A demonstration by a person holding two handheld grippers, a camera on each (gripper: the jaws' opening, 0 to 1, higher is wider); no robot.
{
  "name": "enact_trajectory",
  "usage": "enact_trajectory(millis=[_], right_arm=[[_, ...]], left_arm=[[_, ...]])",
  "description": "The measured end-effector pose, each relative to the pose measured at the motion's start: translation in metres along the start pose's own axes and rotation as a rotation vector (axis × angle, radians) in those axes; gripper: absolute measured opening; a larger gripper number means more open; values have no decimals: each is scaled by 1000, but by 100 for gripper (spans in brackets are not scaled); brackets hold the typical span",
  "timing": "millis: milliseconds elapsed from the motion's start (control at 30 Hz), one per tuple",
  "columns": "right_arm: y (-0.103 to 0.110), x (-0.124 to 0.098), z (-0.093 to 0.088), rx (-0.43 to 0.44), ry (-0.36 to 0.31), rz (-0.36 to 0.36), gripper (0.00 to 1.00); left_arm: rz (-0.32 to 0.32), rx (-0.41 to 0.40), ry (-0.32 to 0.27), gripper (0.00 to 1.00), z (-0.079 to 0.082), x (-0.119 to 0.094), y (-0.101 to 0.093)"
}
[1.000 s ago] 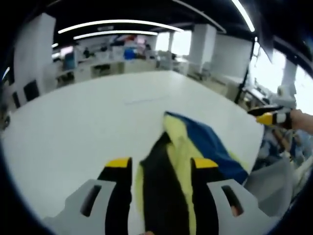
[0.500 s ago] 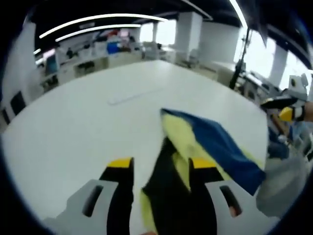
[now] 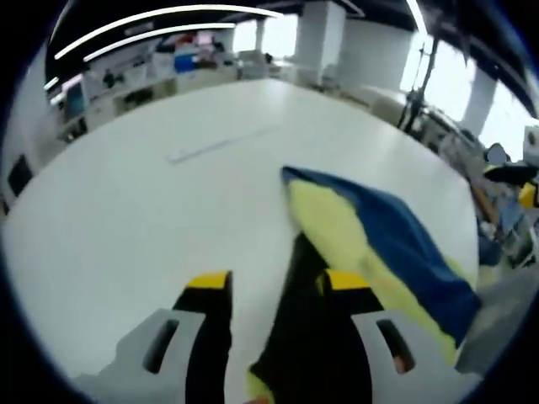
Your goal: Fold the garment on the visible template until the final outline fits inside the template.
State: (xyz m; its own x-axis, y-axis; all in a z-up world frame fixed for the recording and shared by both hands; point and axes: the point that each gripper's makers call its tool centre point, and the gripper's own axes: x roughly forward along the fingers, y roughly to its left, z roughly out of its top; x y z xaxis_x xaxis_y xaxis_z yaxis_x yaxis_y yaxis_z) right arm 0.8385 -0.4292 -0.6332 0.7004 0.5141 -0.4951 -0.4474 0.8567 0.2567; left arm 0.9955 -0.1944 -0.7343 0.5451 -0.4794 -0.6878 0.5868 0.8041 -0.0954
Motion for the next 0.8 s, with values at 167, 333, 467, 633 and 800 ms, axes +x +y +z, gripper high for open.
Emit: enact_trajectory(millis=[167, 333, 467, 633, 800], right_arm=[[0, 0, -6, 17, 12, -2, 57], [-2, 1, -8, 27, 18, -8, 57], [-6, 2, -9, 38, 20, -14, 57], [-8, 3, -7, 60, 8, -17, 56], [-11, 1, -10, 73, 11, -25, 56]], left_arm=[[-11, 68, 41, 37, -5, 15, -3], [-19, 63, 55, 34, -8, 21, -4], [-40, 92, 52, 30, -5, 26, -16], [-41, 143, 83, 23, -11, 35, -18], [-56, 130, 90, 18, -13, 40, -22]])
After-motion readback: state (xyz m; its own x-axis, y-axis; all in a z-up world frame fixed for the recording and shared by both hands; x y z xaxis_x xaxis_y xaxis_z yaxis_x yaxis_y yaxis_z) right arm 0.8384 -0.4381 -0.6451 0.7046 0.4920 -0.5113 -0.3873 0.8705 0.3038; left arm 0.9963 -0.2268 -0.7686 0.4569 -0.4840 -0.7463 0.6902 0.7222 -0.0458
